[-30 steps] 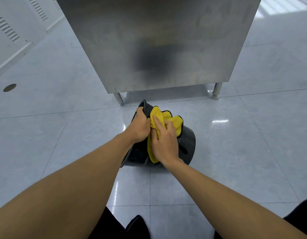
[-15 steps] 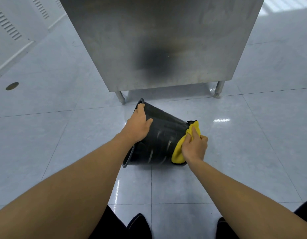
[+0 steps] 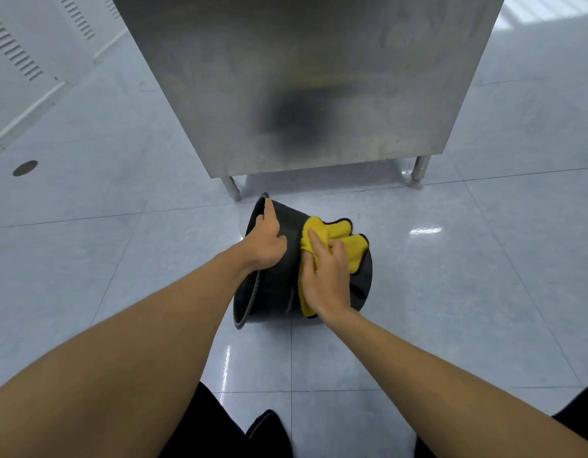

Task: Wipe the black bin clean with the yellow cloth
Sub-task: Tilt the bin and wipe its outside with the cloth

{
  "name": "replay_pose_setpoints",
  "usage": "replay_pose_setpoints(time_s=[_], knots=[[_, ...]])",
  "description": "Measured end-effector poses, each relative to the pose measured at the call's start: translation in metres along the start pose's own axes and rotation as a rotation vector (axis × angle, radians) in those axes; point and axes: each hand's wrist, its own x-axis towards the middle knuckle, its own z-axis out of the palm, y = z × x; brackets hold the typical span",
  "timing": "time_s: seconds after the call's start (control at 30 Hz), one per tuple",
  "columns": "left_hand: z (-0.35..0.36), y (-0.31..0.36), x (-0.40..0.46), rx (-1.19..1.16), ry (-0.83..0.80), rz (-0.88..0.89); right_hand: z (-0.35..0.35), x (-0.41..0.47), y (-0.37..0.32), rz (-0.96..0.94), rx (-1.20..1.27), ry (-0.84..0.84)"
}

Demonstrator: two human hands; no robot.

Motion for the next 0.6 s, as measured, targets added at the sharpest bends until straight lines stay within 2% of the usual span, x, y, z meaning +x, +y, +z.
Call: replay_pose_setpoints(time_s=[0.1, 0.3, 0.5, 0.6], knots=[[-0.002, 0.003, 0.001, -0.095, -0.007, -0.014, 0.005, -0.004, -0.021, -0.108, 0.048, -0.024], [0.003, 0.004, 0.002, -0.134, 0.062, -0.002, 0.004, -0.004, -0.012, -0.147, -0.044, -0.019], [-0.004, 0.001, -0.002, -0.006, 0.159, -0.008, -0.004, 0.003, 0.015, 0.091, -0.083, -0.005], [-0.002, 0.001, -0.003, -0.076, 0.172, -0.037, -0.01, 0.006, 0.025, 0.18, -0.069, 0.026]])
